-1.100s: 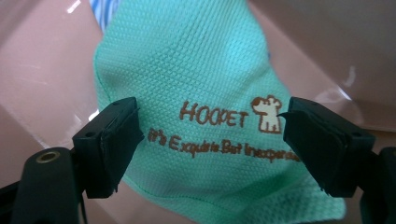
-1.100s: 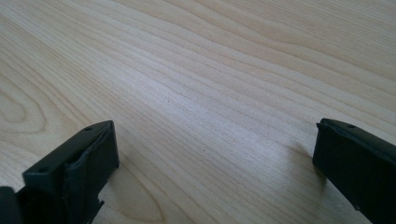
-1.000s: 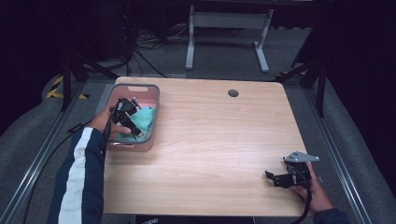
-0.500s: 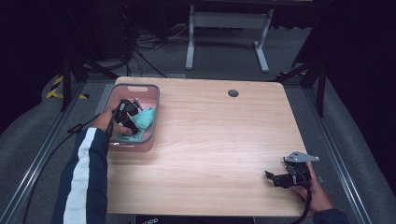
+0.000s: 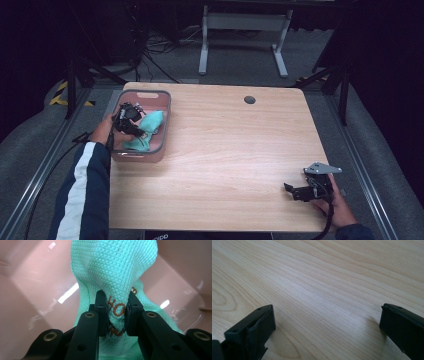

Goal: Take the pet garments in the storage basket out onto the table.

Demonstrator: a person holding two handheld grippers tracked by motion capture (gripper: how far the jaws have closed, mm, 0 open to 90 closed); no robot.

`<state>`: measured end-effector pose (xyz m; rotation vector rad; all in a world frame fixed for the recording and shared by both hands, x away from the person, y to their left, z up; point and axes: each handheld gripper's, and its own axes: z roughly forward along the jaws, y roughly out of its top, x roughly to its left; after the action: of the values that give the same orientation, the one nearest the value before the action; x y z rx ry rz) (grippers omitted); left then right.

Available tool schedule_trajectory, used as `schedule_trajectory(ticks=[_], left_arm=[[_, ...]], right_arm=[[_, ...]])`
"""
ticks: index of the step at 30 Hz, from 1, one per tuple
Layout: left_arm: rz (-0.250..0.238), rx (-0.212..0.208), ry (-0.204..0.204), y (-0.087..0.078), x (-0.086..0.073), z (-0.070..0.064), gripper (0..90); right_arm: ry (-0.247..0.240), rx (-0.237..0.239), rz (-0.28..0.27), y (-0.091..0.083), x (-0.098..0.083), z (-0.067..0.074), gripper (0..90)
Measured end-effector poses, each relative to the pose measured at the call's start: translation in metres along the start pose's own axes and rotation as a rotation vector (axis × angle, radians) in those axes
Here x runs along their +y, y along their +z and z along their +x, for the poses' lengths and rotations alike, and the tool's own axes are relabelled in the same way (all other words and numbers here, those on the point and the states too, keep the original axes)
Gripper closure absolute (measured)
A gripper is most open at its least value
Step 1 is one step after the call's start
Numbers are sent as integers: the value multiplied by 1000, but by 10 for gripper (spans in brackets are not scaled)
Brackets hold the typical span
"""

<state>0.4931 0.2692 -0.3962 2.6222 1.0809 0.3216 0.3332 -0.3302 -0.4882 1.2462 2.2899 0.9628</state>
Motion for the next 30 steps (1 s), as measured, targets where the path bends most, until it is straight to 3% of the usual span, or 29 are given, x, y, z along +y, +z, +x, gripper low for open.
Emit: schedule_trajectory(ticks=[2, 9, 20, 30], left_arm=[[-31, -12, -7, -6, -2, 0, 764], [-92, 6, -6, -25, -6, -1, 763], [-291, 0, -35, -58, -11, -13, 764], [-412, 20, -31, -92, -12, -26, 765]], right_arm=[[0, 0, 0, 0, 0, 0, 6], [-2, 0, 0, 0, 0, 0, 6], [-5, 1, 2, 0, 0, 0, 6], [-5, 0, 2, 0, 0, 0, 6]])
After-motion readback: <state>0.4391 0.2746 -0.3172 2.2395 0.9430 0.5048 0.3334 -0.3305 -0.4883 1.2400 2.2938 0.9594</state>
